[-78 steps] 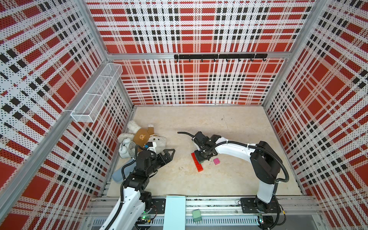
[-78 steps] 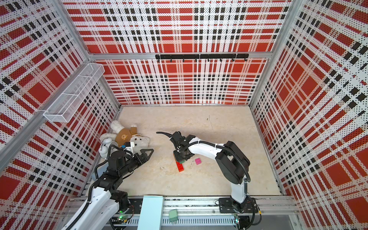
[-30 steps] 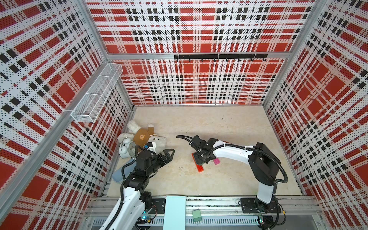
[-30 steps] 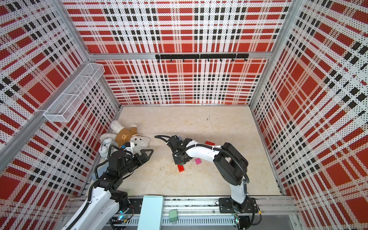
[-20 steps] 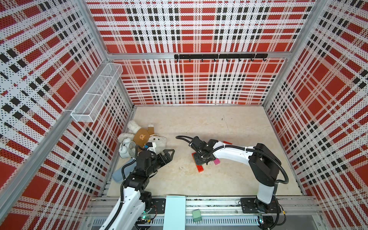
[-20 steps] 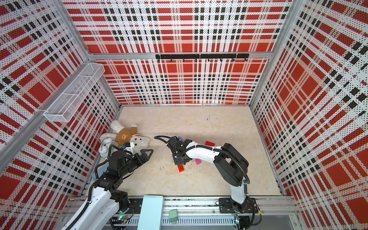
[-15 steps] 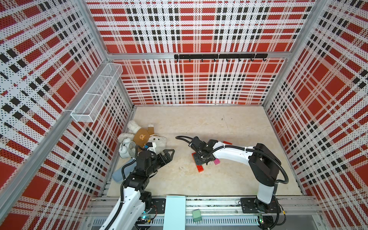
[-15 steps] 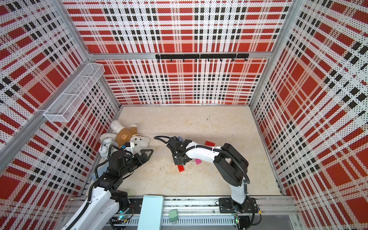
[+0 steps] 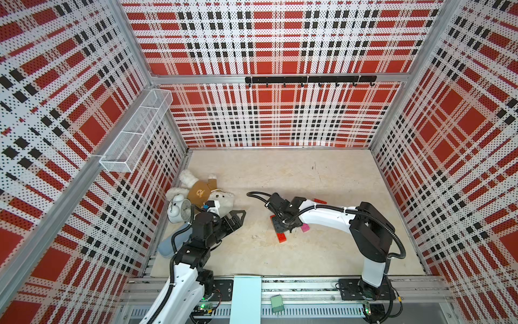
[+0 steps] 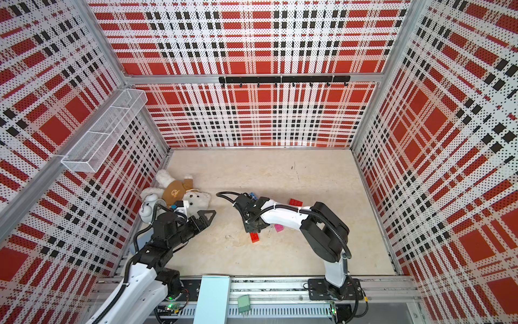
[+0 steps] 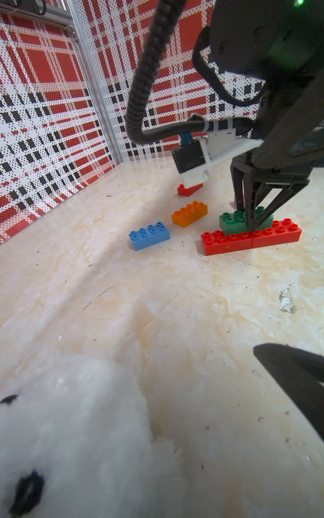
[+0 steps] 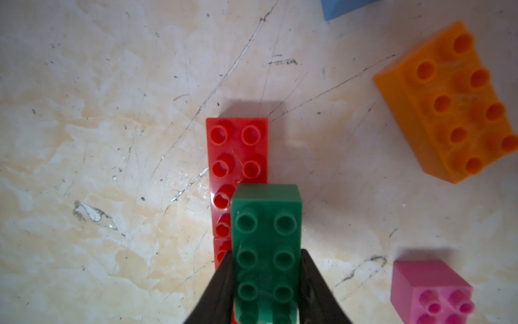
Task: Assemble a small pinwheel with lego
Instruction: Assemble the lego brick with the lego brick.
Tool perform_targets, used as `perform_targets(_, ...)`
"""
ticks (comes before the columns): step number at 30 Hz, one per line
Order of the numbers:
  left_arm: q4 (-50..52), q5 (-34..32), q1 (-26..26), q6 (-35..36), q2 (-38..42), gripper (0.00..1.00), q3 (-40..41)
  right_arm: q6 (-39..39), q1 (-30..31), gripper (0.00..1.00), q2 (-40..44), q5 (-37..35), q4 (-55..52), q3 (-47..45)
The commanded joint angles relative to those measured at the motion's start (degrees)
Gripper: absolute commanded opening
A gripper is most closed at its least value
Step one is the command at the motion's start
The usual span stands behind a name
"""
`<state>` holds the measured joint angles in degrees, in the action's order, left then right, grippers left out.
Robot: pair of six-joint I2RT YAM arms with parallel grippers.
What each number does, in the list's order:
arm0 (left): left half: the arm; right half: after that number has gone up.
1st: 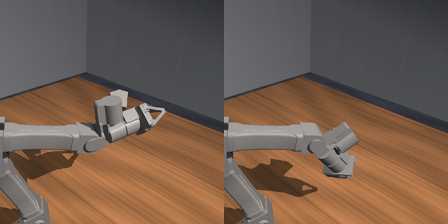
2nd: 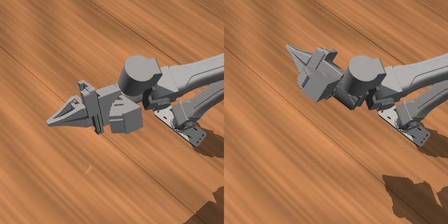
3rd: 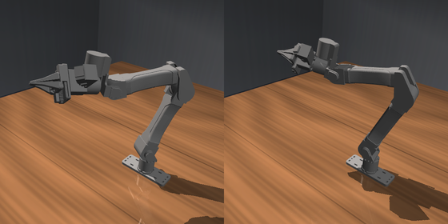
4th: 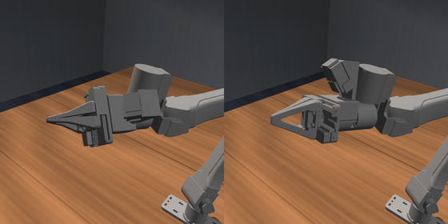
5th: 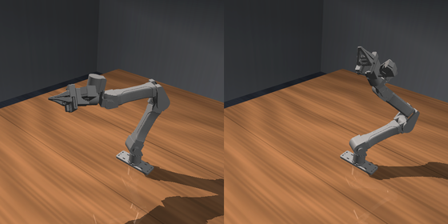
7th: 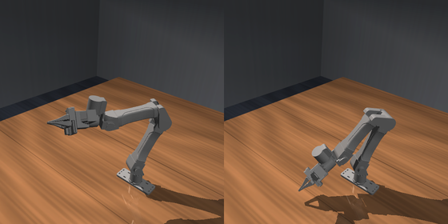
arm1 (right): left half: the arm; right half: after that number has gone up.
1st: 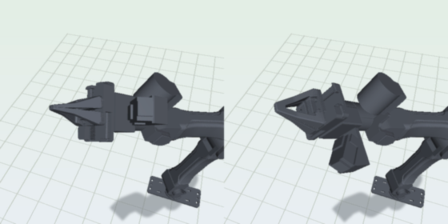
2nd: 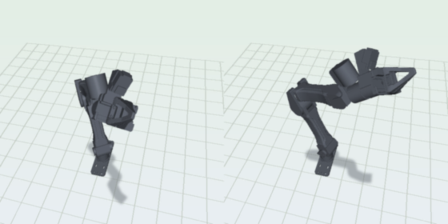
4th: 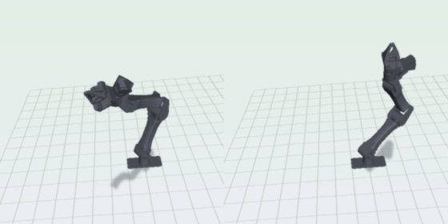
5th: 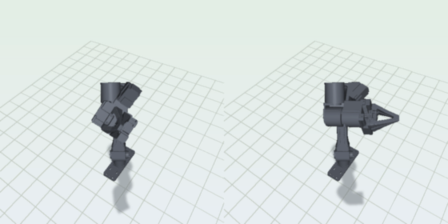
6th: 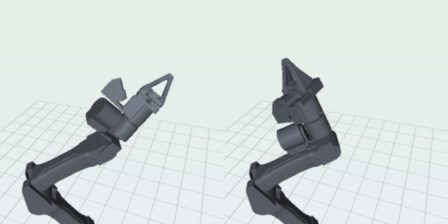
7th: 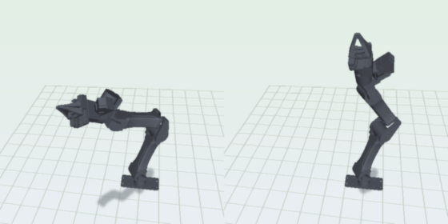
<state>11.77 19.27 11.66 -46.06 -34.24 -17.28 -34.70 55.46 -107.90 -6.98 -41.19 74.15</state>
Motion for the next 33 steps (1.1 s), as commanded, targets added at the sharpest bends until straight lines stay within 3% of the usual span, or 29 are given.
perform_targets(1,-2.18,-0.37,0.36,0.01,-0.78,1.00,-0.76,-3.38,0.39,0.19,-3.53,-1.53,-4.16,-1.46)
perform_targets(11,-3.24,-0.90,1.32,0.35,-1.66,0.99,-0.39,-9.52,0.26,0.21,-2.80,-5.35,-7.86,-0.52)
perform_targets(23,-5.55,-0.51,1.79,0.45,-5.26,1.00,-1.31,-7.13,0.45,0.22,-0.56,-5.18,-5.40,-2.84)
perform_targets(28,-6.28,-0.37,1.61,0.18,-5.75,0.99,-1.05,-5.18,0.45,0.28,0.01,-5.15,-5.56,-2.79)
perform_targets(33,-6.41,-0.12,1.21,0.27,-5.72,0.99,-1.16,-3.48,0.45,0.42,0.31,-5.01,-5.92,-0.53)
